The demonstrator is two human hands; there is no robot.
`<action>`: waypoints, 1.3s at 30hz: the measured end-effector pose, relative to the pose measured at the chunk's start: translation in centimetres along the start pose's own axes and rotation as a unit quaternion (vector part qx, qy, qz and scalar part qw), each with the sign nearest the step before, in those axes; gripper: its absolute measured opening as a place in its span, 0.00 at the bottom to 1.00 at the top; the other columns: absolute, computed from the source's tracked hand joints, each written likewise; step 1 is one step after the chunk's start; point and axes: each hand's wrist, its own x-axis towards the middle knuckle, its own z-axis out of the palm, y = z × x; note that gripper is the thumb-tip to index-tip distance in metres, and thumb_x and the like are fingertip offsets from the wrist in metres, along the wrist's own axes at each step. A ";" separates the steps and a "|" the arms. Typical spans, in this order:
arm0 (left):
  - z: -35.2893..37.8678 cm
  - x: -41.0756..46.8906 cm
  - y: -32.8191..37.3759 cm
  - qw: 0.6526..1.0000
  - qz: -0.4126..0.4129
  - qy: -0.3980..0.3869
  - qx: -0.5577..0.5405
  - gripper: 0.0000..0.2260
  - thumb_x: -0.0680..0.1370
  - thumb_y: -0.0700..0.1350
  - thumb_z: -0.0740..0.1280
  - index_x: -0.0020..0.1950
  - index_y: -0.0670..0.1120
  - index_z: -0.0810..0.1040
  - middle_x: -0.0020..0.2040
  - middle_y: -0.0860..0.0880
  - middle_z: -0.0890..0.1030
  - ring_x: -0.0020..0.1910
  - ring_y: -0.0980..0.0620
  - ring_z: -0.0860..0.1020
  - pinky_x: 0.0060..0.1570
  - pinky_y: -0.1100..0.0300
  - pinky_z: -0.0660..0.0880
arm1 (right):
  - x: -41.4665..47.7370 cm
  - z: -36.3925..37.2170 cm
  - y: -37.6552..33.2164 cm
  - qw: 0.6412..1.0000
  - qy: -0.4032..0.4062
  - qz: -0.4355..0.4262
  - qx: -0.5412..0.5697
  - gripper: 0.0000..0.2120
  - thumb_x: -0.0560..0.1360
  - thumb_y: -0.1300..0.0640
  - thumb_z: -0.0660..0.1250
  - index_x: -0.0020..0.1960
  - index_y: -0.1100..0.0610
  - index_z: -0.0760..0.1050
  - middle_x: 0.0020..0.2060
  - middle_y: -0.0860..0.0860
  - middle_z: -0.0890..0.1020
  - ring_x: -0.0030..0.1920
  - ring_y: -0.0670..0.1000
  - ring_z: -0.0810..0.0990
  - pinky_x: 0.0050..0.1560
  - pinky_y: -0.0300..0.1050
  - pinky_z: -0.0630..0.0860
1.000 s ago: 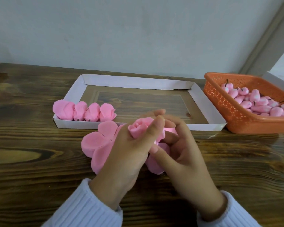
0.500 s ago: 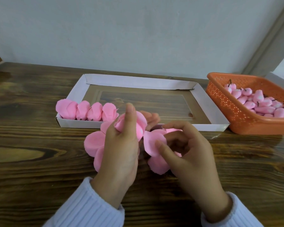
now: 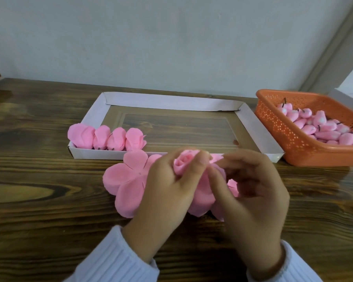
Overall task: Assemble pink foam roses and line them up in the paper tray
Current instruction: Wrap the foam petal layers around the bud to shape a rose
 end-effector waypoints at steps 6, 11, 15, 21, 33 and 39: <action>0.5 -0.2 -0.1 0.998 0.014 -0.032 0.046 0.17 0.73 0.63 0.59 0.34 0.52 0.76 0.31 0.56 0.79 0.32 0.62 0.78 0.32 0.70 0.72 | 0.1 -0.1 0.1 0.992 0.019 0.065 0.110 0.07 0.73 0.59 0.68 0.50 0.54 0.74 0.41 0.44 0.83 0.38 0.44 0.83 0.40 0.33 0.77; 0.2 0.0 -0.1 0.994 -0.045 -0.069 -0.071 0.25 0.65 0.72 0.68 0.47 0.53 0.80 0.35 0.51 0.80 0.39 0.53 0.81 0.39 0.53 0.80 | 0.4 -0.1 0.6 0.975 0.034 0.137 0.169 0.03 0.75 0.63 0.63 0.48 0.59 0.74 0.38 0.52 0.82 0.36 0.48 0.82 0.40 0.36 0.77; 0.2 0.1 -0.1 0.990 -0.042 -0.054 -0.125 0.21 0.64 0.49 0.77 0.55 0.54 0.80 0.36 0.51 0.80 0.48 0.43 0.83 0.53 0.43 0.79 | 0.4 -0.1 0.7 0.967 -0.021 0.187 0.174 0.06 0.74 0.65 0.60 0.47 0.58 0.75 0.39 0.50 0.83 0.39 0.46 0.82 0.41 0.35 0.77; 0.3 -0.3 0.9 0.992 0.004 -0.007 -0.130 0.10 0.65 0.48 0.74 0.40 0.46 0.78 0.33 0.52 0.81 0.34 0.55 0.81 0.30 0.61 0.78 | 0.2 0.2 0.2 0.912 -0.176 0.303 0.211 0.08 0.78 0.54 0.64 0.47 0.57 0.79 0.35 0.52 0.83 0.33 0.47 0.81 0.32 0.36 0.76; 0.0 0.1 1.0 0.975 -0.050 0.026 -0.217 0.12 0.65 0.52 0.73 0.47 0.57 0.78 0.29 0.48 0.75 0.18 0.54 0.69 0.19 0.65 0.68 | -0.1 0.4 0.0 0.793 -0.293 0.397 0.356 0.12 0.78 0.55 0.58 0.45 0.65 0.67 0.31 0.53 0.76 0.24 0.45 0.69 0.21 0.30 0.60; -0.4 0.4 1.3 0.956 -0.067 0.064 -0.280 0.11 0.62 0.50 0.78 0.39 0.54 0.79 0.31 0.52 0.78 0.22 0.54 0.72 0.17 0.68 0.66 | -0.2 0.4 0.0 0.776 -0.305 0.420 0.358 0.14 0.79 0.52 0.59 0.46 0.64 0.67 0.30 0.55 0.77 0.20 0.46 0.70 0.18 0.31 0.61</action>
